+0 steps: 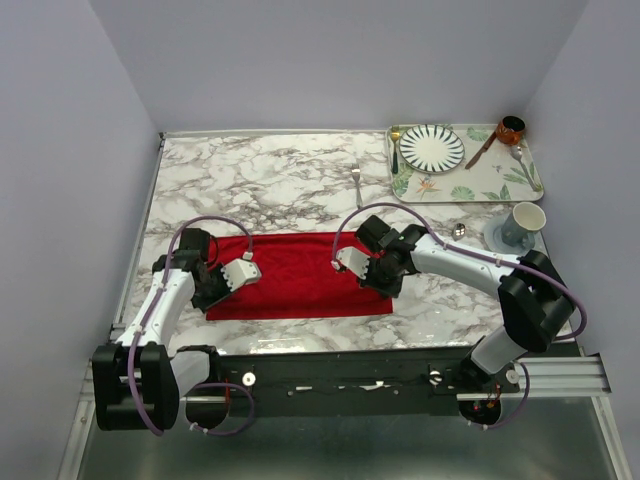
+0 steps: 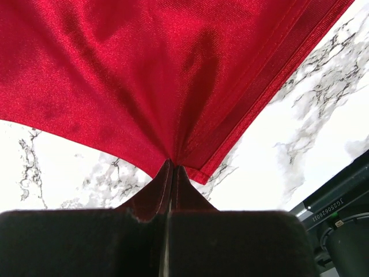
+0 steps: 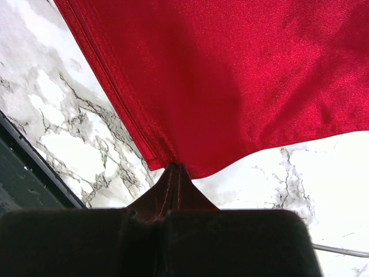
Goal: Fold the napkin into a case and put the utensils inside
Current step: Fold and flatten the napkin at the center of the board.
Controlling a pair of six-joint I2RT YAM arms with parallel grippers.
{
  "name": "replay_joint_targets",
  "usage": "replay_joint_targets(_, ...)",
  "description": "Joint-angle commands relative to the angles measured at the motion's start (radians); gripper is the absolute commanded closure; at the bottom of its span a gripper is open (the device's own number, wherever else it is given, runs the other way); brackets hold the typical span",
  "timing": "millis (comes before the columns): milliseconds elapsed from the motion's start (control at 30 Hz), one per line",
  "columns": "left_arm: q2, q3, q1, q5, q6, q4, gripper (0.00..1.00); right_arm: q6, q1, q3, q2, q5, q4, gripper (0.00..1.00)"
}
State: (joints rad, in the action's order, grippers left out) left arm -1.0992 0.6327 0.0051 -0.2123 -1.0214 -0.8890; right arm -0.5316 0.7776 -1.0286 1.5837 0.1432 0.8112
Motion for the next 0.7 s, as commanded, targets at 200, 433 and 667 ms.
replay_joint_targets(200, 0.025, -0.031, -0.002, -0.032, -0.009, -0.033, 1.00, 0.004, 0.000, 0.027, 0.005, 0.029, 0.022, 0.99)
replay_joint_targets(433, 0.039, -0.044, -0.002, -0.035, -0.013, -0.037, 1.00, 0.005, 0.000, 0.047, 0.016, 0.033, 0.009, 0.99)
replay_joint_targets(667, 0.047, -0.054, -0.048, -0.045, 0.000, -0.044, 1.00, 0.004, 0.000, 0.055, 0.047, 0.024, -0.010, 0.99)
